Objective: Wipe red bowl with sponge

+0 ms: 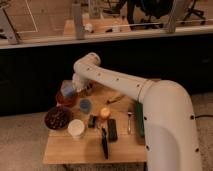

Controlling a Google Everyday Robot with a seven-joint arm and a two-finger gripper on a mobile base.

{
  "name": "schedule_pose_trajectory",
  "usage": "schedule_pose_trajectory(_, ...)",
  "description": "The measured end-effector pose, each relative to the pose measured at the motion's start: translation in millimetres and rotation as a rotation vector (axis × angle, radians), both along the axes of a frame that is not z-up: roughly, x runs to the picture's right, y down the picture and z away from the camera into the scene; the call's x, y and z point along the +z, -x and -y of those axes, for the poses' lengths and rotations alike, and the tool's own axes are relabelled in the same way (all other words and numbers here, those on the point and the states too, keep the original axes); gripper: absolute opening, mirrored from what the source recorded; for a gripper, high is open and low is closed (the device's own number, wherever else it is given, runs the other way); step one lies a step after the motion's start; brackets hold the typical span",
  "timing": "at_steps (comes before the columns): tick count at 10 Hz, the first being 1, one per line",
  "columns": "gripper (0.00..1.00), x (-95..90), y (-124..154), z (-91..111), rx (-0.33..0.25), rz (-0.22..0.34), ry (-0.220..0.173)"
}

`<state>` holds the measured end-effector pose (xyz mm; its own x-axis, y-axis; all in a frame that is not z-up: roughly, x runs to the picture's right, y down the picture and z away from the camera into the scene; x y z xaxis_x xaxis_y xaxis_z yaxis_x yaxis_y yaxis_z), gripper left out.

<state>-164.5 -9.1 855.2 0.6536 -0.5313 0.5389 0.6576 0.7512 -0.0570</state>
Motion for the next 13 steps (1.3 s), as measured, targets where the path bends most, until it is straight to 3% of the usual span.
schedule_pose_trajectory(4, 0.00, 10.0, 7, 0, -0.104, -0.062, -0.050)
schedule_pose_trajectory(7, 0.00, 20.3, 12, 2, -0.175, -0.062, -0.071)
schedule_pose_trajectory(13, 0.00, 28.7, 26, -26, -0.272, -0.075, -0.061)
